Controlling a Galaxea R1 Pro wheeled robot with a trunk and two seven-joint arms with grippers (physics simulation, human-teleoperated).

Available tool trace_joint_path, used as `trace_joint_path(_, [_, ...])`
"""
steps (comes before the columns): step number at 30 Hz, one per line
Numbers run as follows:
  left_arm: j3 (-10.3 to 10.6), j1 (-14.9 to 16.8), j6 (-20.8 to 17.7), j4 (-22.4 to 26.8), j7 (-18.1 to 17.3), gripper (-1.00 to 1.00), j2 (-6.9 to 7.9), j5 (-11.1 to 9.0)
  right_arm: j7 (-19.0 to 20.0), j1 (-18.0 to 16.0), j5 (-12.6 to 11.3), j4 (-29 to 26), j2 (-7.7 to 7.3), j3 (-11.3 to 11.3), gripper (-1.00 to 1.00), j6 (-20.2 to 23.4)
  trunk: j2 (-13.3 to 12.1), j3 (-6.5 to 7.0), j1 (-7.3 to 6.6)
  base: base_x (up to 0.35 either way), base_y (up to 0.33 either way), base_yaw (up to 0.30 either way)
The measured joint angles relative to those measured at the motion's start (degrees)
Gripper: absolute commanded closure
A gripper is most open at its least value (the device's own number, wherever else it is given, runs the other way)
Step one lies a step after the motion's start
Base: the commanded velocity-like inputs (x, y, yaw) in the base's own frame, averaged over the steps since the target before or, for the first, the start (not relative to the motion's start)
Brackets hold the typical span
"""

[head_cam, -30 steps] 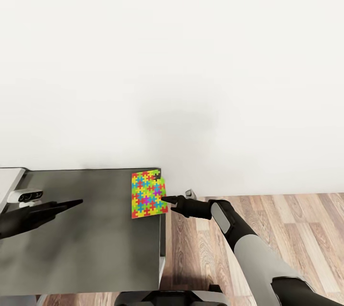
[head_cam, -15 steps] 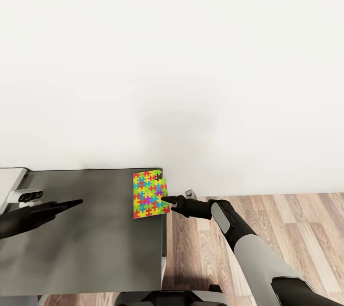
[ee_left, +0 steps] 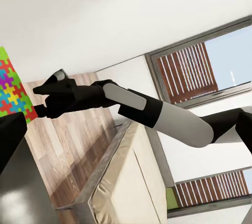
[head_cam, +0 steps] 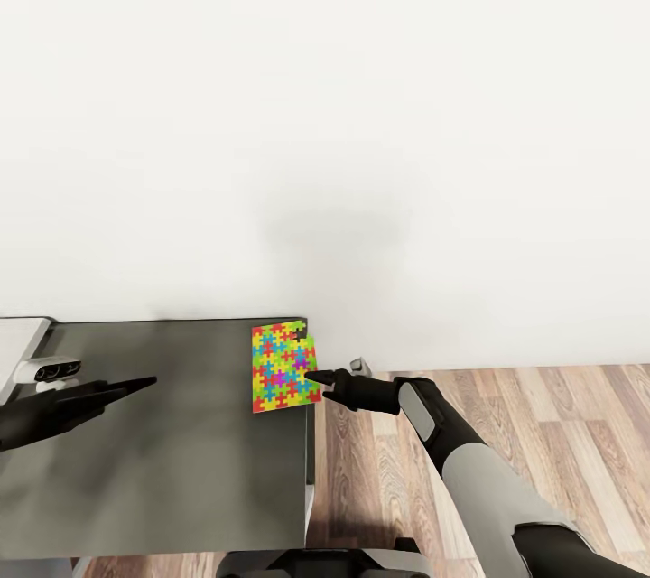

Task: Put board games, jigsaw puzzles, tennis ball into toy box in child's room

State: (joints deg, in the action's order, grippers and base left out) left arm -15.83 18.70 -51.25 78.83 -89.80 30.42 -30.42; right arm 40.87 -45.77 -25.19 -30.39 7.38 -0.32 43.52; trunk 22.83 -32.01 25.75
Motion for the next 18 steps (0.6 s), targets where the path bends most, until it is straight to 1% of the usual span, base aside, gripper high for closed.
trace_joint_path(6, [0.0,0.0,0.0,0.0,0.0,-1.00,0.04,0.0,0.0,0.0,0.0,0.0,0.00,0.0,-1.00,0.0,0.0,0.00,0.00,0.000,0.046,0.000])
trace_joint_path(17, [0.0,0.0,0.0,0.0,0.0,-1.00,0.05,0.0,0.0,0.0,0.0,0.0,0.00,0.0,-1.00,0.0,0.0,0.00,0.00,0.000,0.006,0.000])
trace_joint_path(18, [0.0,0.0,0.0,0.0,0.0,-1.00,0.05,0.0,0.0,0.0,0.0,0.0,0.00,0.0,1.00,0.0,0.0,0.00,0.00,0.000,0.000,0.000])
